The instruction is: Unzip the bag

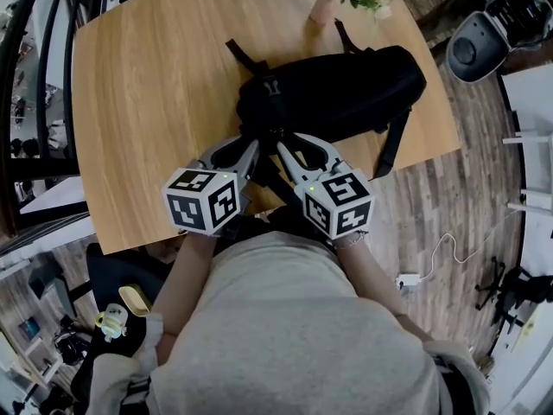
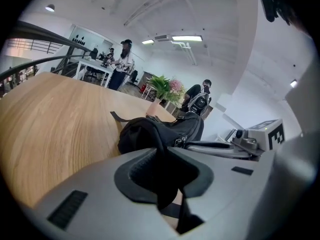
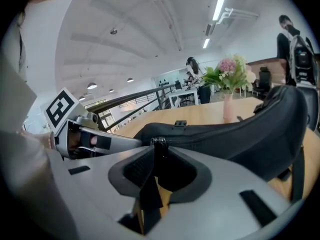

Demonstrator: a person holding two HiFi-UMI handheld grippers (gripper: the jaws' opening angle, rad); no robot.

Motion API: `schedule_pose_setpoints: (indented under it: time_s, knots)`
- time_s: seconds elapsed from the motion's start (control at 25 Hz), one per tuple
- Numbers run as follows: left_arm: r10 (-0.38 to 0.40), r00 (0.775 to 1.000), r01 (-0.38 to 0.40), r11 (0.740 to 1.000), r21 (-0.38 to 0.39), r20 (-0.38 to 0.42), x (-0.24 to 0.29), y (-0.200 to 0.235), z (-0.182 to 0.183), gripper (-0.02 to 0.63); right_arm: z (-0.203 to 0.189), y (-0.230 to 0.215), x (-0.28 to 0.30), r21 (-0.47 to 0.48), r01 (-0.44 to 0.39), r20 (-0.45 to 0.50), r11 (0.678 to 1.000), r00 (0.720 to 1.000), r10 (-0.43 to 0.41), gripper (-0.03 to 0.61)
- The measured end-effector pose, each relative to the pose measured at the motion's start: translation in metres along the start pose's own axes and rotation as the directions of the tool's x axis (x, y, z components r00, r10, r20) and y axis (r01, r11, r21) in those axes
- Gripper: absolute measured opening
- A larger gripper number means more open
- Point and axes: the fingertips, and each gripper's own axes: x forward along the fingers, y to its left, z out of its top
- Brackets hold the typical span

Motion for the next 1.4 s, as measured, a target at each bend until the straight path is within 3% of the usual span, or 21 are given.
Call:
schedule_pose_setpoints:
  time_s: [0.36,0.84,1.16,1.4]
  knots:
    - [0.037,0.999,-0.036,0.999,-0.007,0.016,-0.002,-0.001,0.0,0.066,-0.004,-0.008,0.014,0.1,-0.045,0.004,0.994,0.999,0.045,0.096]
    - [0.065,0.997,-0.064,0.998,-0.031,0.033,-0.004,-0.001,-0.002,0.066,0.0,-0.001,-0.004,0.036,-0.106,-0.005,0.994,0.994,0.106,0.009]
    - [0.143,0.986,-0.137,0.988,-0.071,0.086,-0.006,0.0,0.0,0.063,0.006,-0.014,-0.014,0.002,-0.149,-0.012,0.989,0.989,0.149,0.009]
    - [0.231,0.964,-0.218,0.97,-0.104,0.13,-0.012,0.001,0.006,0.049,0.015,-0.034,-0.022,-0.021,-0.169,-0.01,0.985,0.986,0.168,0.009]
